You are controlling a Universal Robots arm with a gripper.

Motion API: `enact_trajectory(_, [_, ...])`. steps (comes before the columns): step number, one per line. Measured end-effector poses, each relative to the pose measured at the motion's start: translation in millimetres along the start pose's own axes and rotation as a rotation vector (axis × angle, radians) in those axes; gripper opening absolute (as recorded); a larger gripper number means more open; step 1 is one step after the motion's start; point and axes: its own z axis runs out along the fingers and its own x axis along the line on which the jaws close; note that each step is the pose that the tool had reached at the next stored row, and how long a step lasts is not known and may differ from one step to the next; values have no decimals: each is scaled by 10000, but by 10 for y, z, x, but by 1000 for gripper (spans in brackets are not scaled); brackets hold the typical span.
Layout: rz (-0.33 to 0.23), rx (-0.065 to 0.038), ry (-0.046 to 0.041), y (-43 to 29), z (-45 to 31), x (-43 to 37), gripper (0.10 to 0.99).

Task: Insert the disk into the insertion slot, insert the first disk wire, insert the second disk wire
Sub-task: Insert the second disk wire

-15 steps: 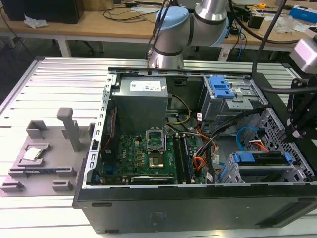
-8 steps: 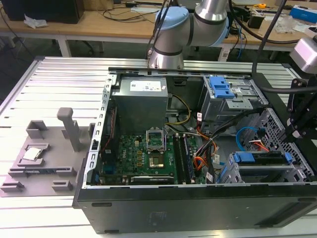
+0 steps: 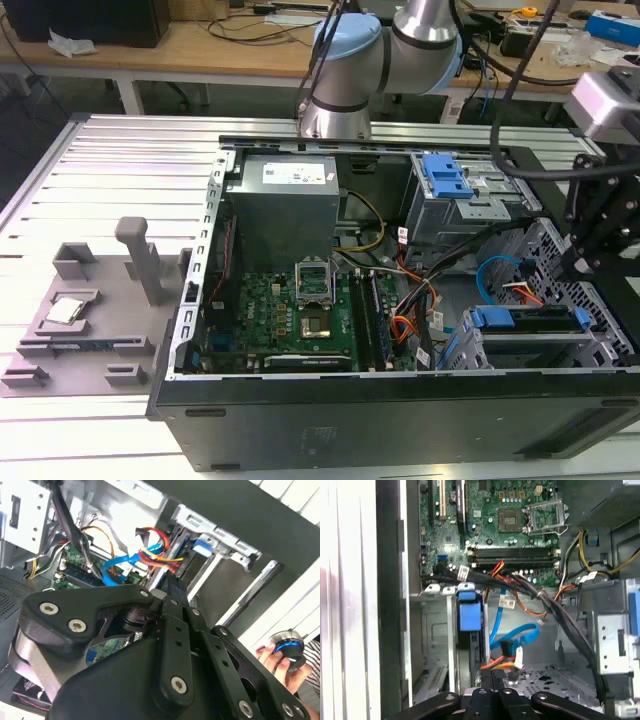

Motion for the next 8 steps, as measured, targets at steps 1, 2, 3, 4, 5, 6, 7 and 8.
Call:
enact_trajectory(1, [-1, -1, -1, 28, 4, -41, 106])
enact_trajectory(2, [-6, 0, 0, 38, 6, -80, 106])
enact_trajectory(3, [-37, -1, 2, 47, 10, -157, 106])
enact_trajectory(4, [-72, -3, 4, 50, 12, -192, 106])
enact_trajectory(5, [-110, -4, 4, 50, 13, -204, 106])
enact_trajectory(6, [-145, -5, 5, 50, 14, -207, 106])
enact_trajectory(7, [-157, -6, 9, 50, 12, -208, 106])
enact_trajectory(8, [-165, -6, 8, 50, 13, -208, 114])
